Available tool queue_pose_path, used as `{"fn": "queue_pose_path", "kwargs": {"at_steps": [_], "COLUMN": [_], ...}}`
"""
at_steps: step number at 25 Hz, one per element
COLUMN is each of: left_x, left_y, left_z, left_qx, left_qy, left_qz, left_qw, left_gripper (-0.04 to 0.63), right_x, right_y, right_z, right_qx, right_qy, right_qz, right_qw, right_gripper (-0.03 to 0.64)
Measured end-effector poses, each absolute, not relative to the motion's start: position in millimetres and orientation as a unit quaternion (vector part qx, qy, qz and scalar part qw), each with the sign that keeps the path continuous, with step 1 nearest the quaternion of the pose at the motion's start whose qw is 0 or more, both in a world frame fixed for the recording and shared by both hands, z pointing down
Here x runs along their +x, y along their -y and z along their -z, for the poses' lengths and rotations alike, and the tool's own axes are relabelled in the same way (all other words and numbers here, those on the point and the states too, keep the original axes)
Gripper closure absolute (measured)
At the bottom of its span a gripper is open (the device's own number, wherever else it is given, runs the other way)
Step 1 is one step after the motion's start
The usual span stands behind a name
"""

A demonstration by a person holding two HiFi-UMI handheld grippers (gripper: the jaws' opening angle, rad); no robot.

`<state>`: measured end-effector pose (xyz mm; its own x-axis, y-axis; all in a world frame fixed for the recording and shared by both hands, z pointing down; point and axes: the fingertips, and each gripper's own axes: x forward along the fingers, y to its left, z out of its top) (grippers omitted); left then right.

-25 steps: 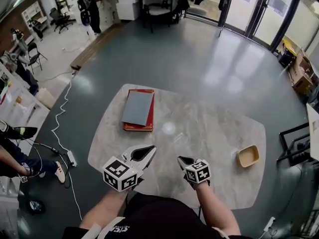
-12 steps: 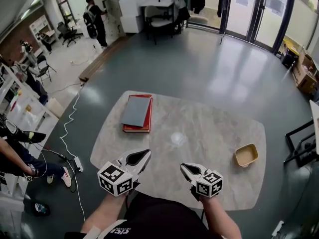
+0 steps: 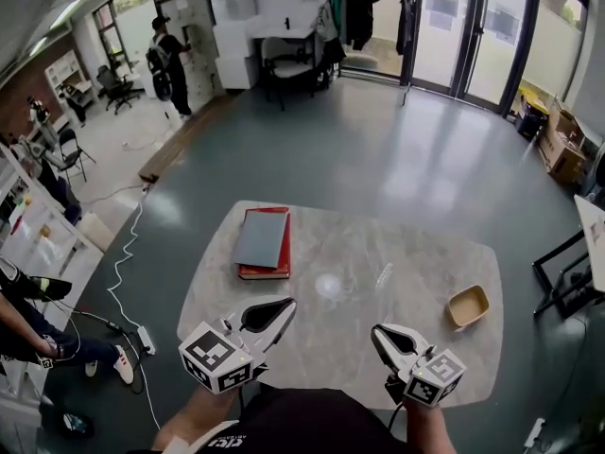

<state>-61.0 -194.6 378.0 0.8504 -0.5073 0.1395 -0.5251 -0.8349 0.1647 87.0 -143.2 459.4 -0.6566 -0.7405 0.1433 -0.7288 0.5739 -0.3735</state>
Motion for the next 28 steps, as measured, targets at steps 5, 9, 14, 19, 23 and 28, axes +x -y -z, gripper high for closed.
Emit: {"fn": "queue_pose_path", "kwargs": {"at_steps": [5,9,14,19,23,28], "left_x": [-85.0,-105.1,-114.6,-119.3,-122.7,-125.7], "left_y": [197.2,206.5,213.4,218.5,224.5,225.6], "left_z": [-341.8,-325.1,-313.6,-312.3,-314.9,-322.9], "left_qx": [0.963,0.964,0.965,0.965,0.962,0.959], "left_qy": [0.26,0.26,0.258,0.26,0.269,0.278], "left_qz": [-0.043,-0.018,0.007,0.008,0.007,0.002], "left_qw": [0.056,0.053,0.046,0.032,0.038,0.05], "left_gripper": [0.597,0.597,0.597,0.597,0.597,0.597], "right_x": [80.3,73.4,67.1,72.1,87.6,98.6], "right_y": [150.8,150.2,146.5,138.7,139.4,139.4], "right_z": [-392.7,-344.1,-302.6,-276.6,-273.6,-289.1], "right_qx": [-0.439,-0.442,-0.443,-0.456,-0.475,-0.487], "right_qy": [-0.88,-0.883,-0.886,-0.88,-0.872,-0.865], "right_qz": [0.166,0.111,0.05,0.015,0.007,0.028], "right_qw": [0.08,0.109,0.126,0.131,0.122,0.119], "right_gripper": [0.601,0.601,0.601,0.603,0.603,0.603]}}
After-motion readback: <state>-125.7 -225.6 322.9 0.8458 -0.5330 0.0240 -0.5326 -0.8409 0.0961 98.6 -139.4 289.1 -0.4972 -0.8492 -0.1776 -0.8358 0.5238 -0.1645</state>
